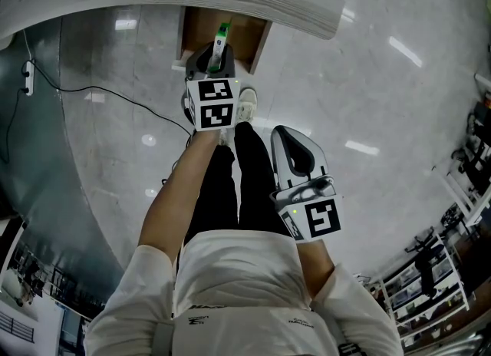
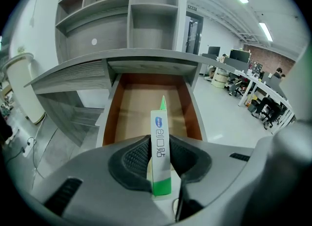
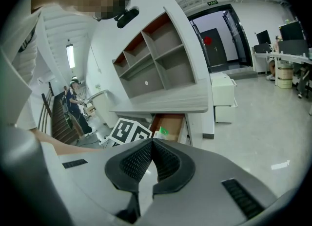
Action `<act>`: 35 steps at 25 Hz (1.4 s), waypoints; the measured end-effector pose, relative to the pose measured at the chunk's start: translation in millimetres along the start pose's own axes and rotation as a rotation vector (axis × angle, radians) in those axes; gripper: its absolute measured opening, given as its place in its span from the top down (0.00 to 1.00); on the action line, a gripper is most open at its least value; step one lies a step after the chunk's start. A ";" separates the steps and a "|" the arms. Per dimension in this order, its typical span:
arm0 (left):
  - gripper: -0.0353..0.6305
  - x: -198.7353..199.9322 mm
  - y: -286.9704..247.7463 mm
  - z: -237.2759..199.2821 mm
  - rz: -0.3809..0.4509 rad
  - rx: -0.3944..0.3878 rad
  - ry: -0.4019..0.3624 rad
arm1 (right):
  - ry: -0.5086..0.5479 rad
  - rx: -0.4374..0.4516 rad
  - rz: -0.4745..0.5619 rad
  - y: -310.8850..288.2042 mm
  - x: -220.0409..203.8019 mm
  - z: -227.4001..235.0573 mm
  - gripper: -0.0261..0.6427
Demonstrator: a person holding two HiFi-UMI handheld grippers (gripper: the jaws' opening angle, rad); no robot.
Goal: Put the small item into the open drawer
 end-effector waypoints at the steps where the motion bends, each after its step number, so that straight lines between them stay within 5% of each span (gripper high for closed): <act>1: 0.79 -0.7 -1.2 -0.1 -0.001 0.000 -0.001 | -0.001 0.000 0.002 -0.4 -0.1 0.0 0.91; 35: 0.79 17.0 48.3 9.3 0.071 0.008 -0.012 | 0.031 -0.004 0.059 23.9 8.6 -22.7 0.91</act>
Point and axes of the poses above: the fingertips, and each gripper's own axes: y backward along the fingers, z to its right, x out of its top, the point moved 6 cm from there along y, backward along the fingers
